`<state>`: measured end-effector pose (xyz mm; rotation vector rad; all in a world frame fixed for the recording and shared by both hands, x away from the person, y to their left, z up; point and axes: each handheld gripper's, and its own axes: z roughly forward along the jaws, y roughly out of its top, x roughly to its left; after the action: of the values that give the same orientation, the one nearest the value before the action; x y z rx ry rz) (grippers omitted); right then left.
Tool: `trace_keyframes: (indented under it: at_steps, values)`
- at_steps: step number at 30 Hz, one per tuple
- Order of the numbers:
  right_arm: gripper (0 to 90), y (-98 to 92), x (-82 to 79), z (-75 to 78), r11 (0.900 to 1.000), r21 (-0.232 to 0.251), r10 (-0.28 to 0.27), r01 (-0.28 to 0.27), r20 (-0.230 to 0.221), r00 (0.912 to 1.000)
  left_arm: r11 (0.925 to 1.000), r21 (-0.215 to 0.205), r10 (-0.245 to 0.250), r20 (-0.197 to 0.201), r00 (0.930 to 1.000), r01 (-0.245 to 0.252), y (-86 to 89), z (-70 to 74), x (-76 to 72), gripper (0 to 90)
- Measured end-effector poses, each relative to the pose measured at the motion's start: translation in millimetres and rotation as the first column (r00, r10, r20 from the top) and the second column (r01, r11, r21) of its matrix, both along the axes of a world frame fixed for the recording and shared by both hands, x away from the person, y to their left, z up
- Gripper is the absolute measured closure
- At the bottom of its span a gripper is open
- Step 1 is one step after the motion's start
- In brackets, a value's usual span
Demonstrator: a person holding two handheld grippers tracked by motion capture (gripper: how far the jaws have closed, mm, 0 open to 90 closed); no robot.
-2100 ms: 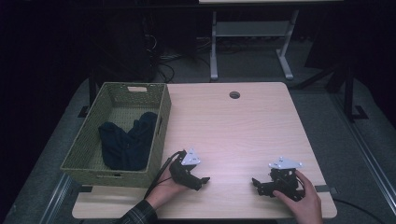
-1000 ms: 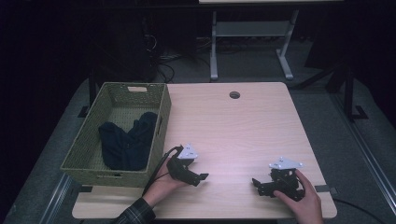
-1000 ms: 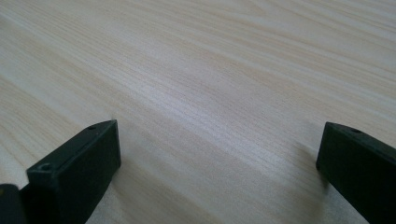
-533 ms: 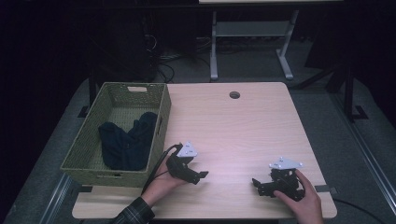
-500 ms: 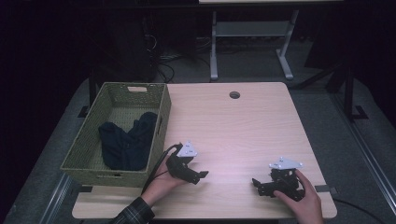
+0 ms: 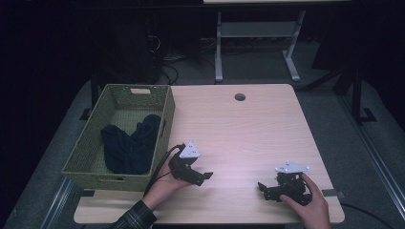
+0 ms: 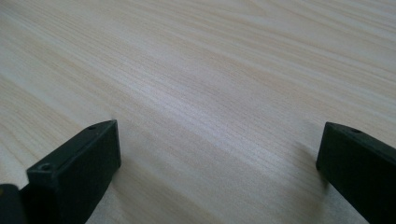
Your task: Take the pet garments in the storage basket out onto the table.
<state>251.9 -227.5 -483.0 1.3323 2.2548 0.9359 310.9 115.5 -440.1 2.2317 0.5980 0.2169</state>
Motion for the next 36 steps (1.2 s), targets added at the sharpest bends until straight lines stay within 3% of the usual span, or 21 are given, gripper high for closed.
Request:
trace_keyframes:
  at_steps: [14, 19, 22, 36]
  values:
    - [0.0, 0.1, -0.1, 0.0, 1.0, 0.0, -0.001, 0.001, -0.001, 1.0, 0.9997, -0.024, 0.005, 0.012, 0.9999, -0.005, 0.7, 13.3, 2.7, 13.5]
    - [0.0, 0.1, 0.0, 0.0, 1.0, 0.0, -0.001, 0.001, 0.0, 1.0, 0.9985, -0.052, 0.014, 0.01, 0.9999, -0.013, 1.2, 18.7, 3.3, 13.5]
    - [0.0, 0.1, 0.0, 0.0, 1.0, 0.0, -0.002, 0.002, 0.0, 1.0, 0.9986, -0.052, 0.008, -0.008, 0.9999, -0.008, 2.3, 20.7, 4.1, 13.6]
    - [0.0, 0.2, -0.1, 0.0, 1.0, 0.001, -0.002, 0.002, -0.001, 1.0, 0.9984, -0.055, 0.009, 0.002, 1.0, -0.009, 2.5, 33.2, 4.7, 13.7]
